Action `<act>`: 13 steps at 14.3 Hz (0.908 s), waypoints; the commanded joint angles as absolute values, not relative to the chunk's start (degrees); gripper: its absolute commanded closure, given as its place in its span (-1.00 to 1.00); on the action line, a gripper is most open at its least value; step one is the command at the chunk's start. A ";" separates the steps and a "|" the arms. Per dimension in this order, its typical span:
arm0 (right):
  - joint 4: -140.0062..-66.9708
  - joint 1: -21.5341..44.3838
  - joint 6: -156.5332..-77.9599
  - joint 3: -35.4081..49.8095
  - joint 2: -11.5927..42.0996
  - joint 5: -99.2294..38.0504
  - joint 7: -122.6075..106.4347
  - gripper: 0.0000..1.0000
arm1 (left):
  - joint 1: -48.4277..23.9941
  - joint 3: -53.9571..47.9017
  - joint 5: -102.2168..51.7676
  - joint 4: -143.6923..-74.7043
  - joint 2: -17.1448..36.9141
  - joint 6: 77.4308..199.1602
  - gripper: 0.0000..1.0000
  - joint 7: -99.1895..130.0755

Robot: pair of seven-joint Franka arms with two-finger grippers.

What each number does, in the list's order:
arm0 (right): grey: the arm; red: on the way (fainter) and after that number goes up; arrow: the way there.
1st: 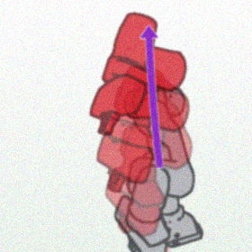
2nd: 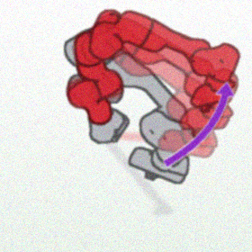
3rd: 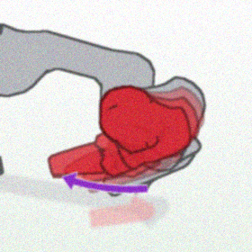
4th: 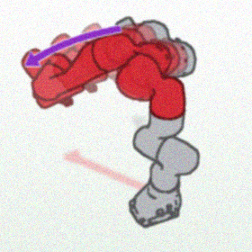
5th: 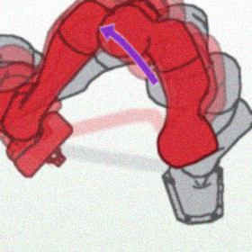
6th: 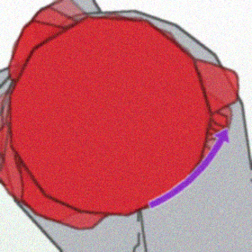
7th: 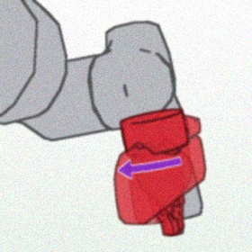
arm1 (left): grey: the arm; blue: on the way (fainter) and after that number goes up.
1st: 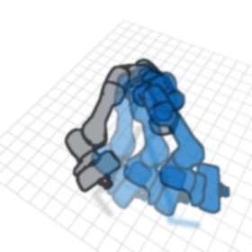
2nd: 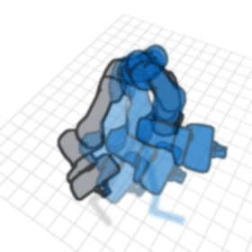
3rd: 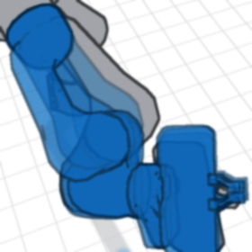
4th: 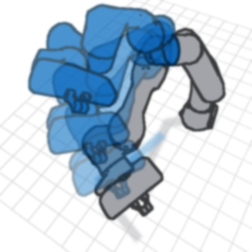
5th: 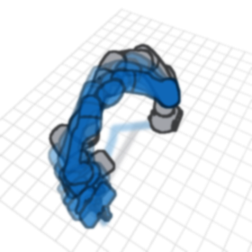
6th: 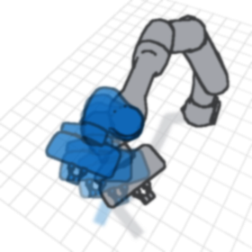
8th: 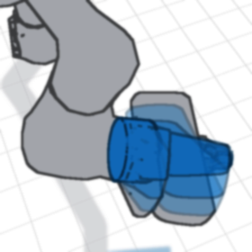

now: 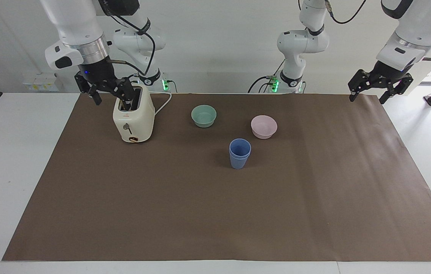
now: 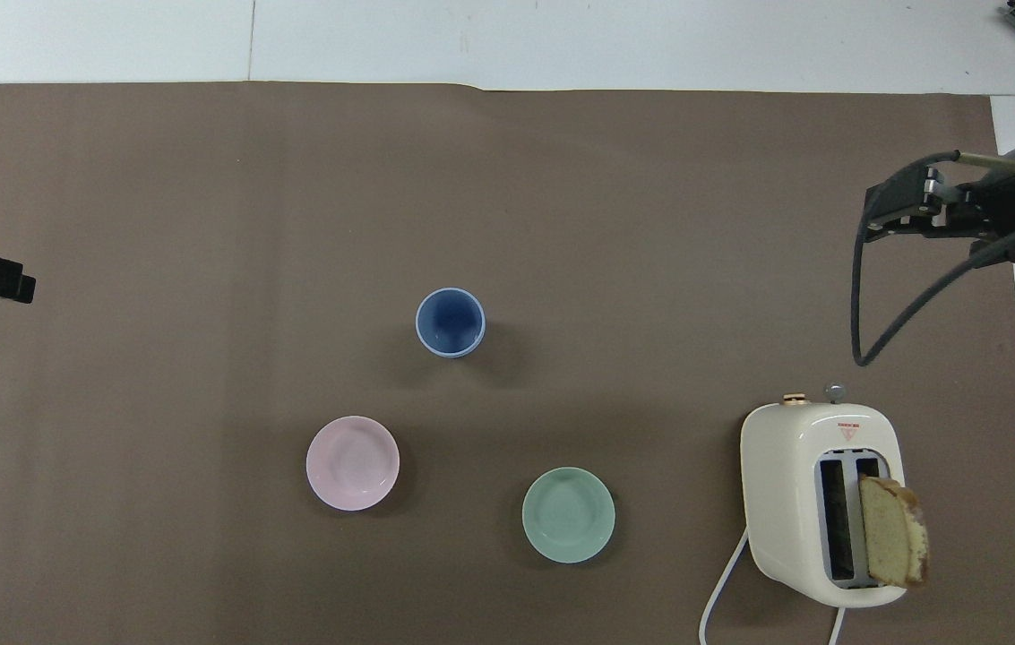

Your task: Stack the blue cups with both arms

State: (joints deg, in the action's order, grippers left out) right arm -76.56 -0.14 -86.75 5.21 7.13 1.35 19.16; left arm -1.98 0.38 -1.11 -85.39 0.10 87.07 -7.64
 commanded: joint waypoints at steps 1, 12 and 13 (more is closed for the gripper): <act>-79.09 -3.33 -87.45 5.80 6.07 1.14 14.69 -1.00 | -1.58 0.18 -0.88 -85.87 -0.79 86.40 -1.00 -7.47; -82.70 -2.99 -89.38 6.06 3.87 1.06 6.42 -1.00 | -1.49 0.18 -0.62 -85.87 -0.79 86.40 -1.00 -7.29; -82.88 -2.99 -89.38 6.06 3.69 1.14 6.42 -1.00 | -1.49 0.18 -0.62 -85.96 -0.79 86.31 -1.00 -7.29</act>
